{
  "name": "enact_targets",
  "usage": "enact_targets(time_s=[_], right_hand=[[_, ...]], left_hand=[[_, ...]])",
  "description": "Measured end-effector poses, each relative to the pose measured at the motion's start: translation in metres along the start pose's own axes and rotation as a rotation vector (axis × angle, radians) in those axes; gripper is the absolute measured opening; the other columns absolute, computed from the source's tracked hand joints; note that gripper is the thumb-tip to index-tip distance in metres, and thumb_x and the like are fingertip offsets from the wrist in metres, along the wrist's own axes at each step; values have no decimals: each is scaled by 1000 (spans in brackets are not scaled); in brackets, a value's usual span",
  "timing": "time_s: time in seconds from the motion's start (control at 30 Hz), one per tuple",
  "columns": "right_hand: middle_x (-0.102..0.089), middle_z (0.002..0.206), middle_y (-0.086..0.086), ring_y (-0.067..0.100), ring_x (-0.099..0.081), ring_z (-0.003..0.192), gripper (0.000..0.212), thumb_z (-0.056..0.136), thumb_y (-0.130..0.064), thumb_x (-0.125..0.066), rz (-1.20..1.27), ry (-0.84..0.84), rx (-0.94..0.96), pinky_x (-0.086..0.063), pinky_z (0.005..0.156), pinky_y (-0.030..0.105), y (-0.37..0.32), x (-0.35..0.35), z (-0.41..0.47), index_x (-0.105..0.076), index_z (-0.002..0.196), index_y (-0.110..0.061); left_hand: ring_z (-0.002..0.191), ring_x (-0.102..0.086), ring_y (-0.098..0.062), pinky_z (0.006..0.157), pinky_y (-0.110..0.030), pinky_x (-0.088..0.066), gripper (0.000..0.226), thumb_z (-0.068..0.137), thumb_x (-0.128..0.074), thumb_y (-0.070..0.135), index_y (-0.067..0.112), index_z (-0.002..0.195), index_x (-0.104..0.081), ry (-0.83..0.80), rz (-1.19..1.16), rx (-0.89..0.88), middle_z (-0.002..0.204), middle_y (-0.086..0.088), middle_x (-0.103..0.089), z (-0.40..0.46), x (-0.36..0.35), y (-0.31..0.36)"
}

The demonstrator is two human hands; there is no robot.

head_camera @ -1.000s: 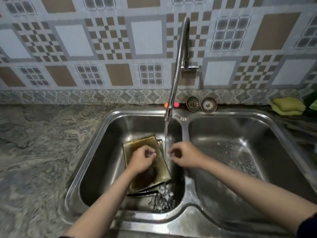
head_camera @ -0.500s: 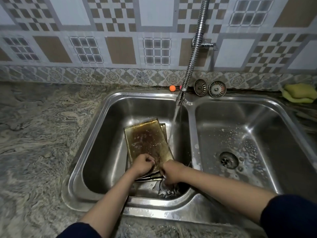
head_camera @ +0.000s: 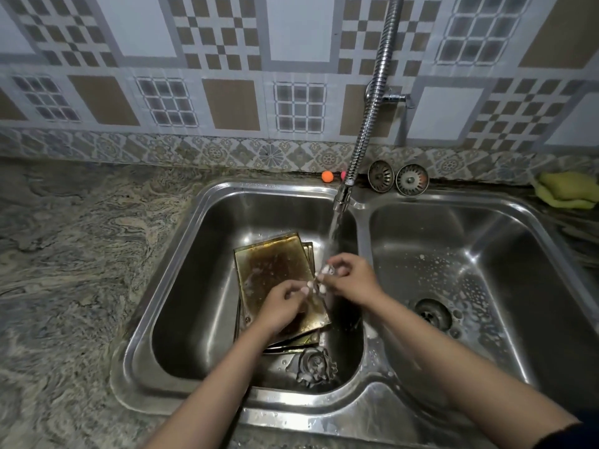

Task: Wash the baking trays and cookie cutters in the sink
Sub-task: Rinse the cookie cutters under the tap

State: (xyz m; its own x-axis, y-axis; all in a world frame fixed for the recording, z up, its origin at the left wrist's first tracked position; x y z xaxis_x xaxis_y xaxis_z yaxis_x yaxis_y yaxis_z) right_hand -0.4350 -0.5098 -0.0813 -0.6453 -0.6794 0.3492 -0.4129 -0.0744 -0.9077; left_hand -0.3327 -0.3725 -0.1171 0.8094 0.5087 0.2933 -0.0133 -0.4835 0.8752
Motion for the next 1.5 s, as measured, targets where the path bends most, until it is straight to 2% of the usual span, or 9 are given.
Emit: enact_targets(time_s=[0.27,0.37,0.57,0.7,0.83,1.07,1.17,1.3,1.5], right_hand=[[-70,91,14,23,-69,82,30,73,-18,-82,287,163,-45,-59,70,36,4,25,13,-65,97,-10],[-71,80,15,17,-71,63,30,79,-13,-76,429,157,-90,-57,57,24,12,28,13,-63,103,-1],[-73,75,6,17,-71,65,21,79,-23,-76,295,267,-24,-59,66,32,22,47,14,-69,96,-12],[-69,63,-4,5,-65,58,13,78,-32,-76,149,340,51,-54,61,25,14,50,11,-69,86,-24],[-66,63,-1,2,-58,53,14,81,-29,-74,99,282,115,-49,55,20,1,30,8,-68,90,-21],[-70,80,-2,10,-68,77,9,86,-21,-70,214,134,193,-56,74,23,-15,-6,2,-65,91,-27],[-71,83,-2,14,-69,81,14,84,-14,-71,275,123,217,-57,75,23,-17,-9,0,-67,89,-27],[-71,89,0,9,-69,82,20,83,-8,-71,310,138,208,-56,76,23,-12,1,-3,-70,102,-8],[-72,91,-4,0,-68,80,21,82,-2,-71,335,153,256,-53,71,14,-12,19,-6,-71,102,-8]], left_hand=[[83,-61,7,66,-4,-47,32,85,-70,13,14,115,-63,138,-301,-148,95,8,-66,10,-12,48],[82,-63,0,66,-6,-48,21,87,-67,12,14,108,-68,208,-290,-155,98,2,-69,15,-14,54],[82,-66,-17,77,-32,-55,14,89,-63,19,28,80,-67,274,-233,-166,83,2,-70,20,-25,59],[87,-66,-12,80,-27,-54,13,89,-64,16,14,100,-70,315,-221,-166,90,5,-69,19,-23,59],[88,-66,-13,80,-28,-55,15,90,-63,17,12,102,-71,389,-170,-192,93,0,-71,12,-4,56],[84,-59,5,73,-3,-42,24,90,-63,19,10,111,-70,527,-61,-238,103,0,-72,1,34,48],[101,-58,-2,87,-13,-43,29,90,-62,21,12,118,-67,486,-11,-264,115,1,-69,-1,34,49],[104,-56,2,77,6,-36,29,91,-62,18,12,119,-66,409,-5,-301,116,4,-68,-1,24,52],[95,-62,3,80,-2,-44,21,88,-65,14,13,108,-72,385,-54,-348,104,5,-72,-3,10,61]])
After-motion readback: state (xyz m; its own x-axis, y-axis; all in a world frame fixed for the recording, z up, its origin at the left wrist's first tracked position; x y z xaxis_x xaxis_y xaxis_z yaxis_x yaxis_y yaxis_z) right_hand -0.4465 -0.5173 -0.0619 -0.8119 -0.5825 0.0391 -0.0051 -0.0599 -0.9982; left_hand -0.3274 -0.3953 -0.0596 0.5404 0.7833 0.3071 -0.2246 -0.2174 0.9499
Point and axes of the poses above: each hand's wrist, its own z-axis towards the middle knuckle, its own x-axis out of the back of the hand, y = z × x, the point moved 9 cm from there along z, towards the middle knuckle
